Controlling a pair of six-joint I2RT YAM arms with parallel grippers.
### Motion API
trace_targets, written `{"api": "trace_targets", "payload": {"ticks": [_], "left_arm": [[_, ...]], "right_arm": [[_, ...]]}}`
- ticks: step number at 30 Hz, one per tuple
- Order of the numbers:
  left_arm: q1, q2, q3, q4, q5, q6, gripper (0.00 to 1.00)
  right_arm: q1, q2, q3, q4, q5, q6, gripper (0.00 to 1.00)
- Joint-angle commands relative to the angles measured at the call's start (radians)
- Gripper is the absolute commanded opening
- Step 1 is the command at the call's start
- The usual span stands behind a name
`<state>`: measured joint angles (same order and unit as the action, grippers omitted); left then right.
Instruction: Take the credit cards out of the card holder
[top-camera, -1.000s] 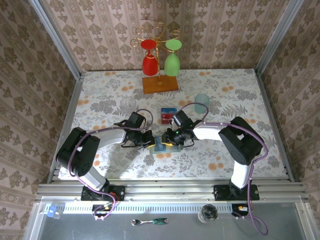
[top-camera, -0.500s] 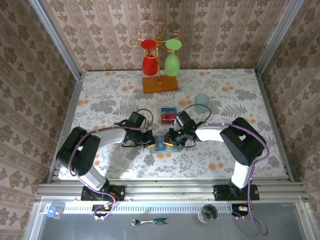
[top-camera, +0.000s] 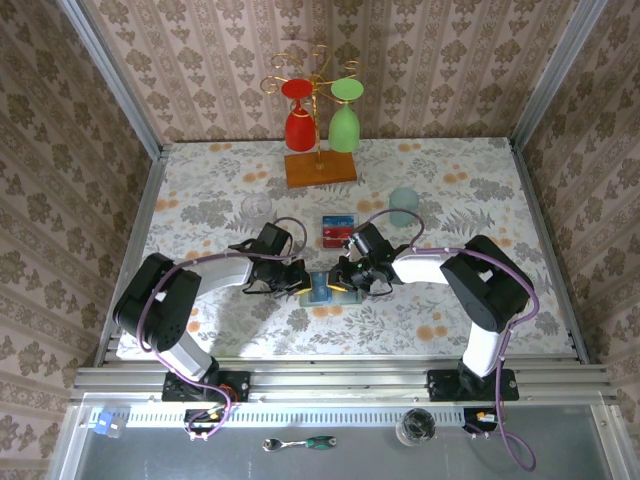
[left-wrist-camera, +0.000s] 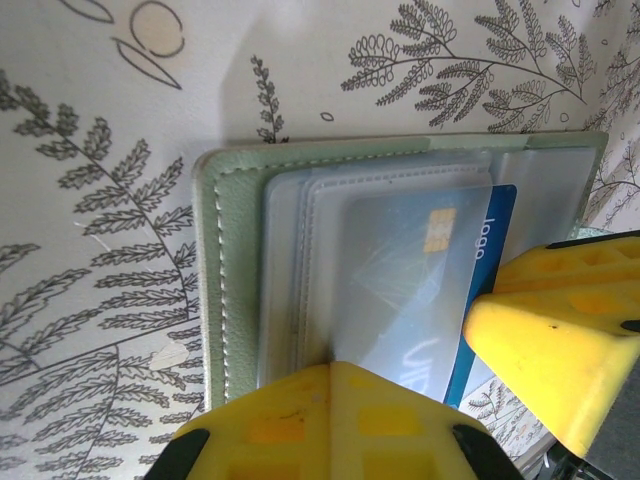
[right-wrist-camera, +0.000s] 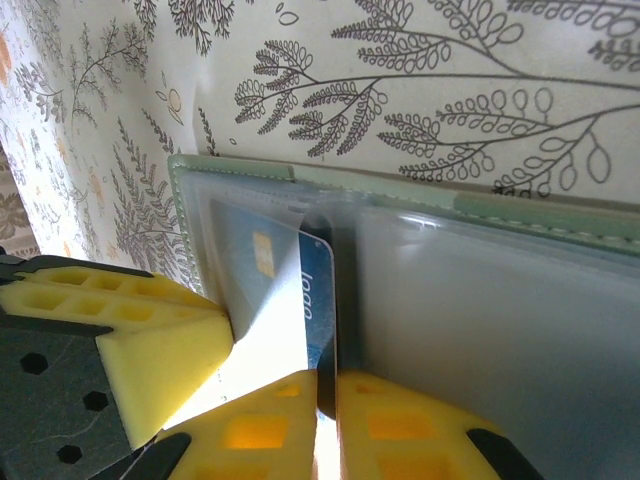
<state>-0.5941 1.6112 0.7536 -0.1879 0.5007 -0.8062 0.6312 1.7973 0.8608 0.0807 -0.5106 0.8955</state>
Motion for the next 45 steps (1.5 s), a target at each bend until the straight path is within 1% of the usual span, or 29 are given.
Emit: {"api": "trace_targets", "payload": {"ticks": [1,17,27,39,42,45], "left_arm": [[0.002,0.031,-0.001,-0.055,-0.033,0.028,0.00],[0.002,0.032,0.008,-0.057,-0.033,0.030,0.00],[0.002,0.028,0.027,-0.056,-0.031,0.035,0.00],[0.002,0.026,0.039,-0.048,-0.021,0.037,0.00],[0.001,0.015,0.041,-0.045,-0.018,0.035,0.00],[0.002,-0.005,0.042,-0.049,-0.019,0.034,0.02]], "right_arm": [[-0.008,-0.038,-0.017,0.011,-0.017,0.004,0.10],[-0.059,-0.122,-0.045,-0.097,0.012,-0.063,0.09],[-0.067,-0.181,-0.017,-0.199,0.041,-0.121,0.05],[-0.078,-0.238,0.059,-0.374,0.102,-0.236,0.03],[-0.086,-0.245,0.091,-0.428,0.112,-0.294,0.02],[-0.087,-0.242,0.143,-0.503,0.120,-0.388,0.01]]}}
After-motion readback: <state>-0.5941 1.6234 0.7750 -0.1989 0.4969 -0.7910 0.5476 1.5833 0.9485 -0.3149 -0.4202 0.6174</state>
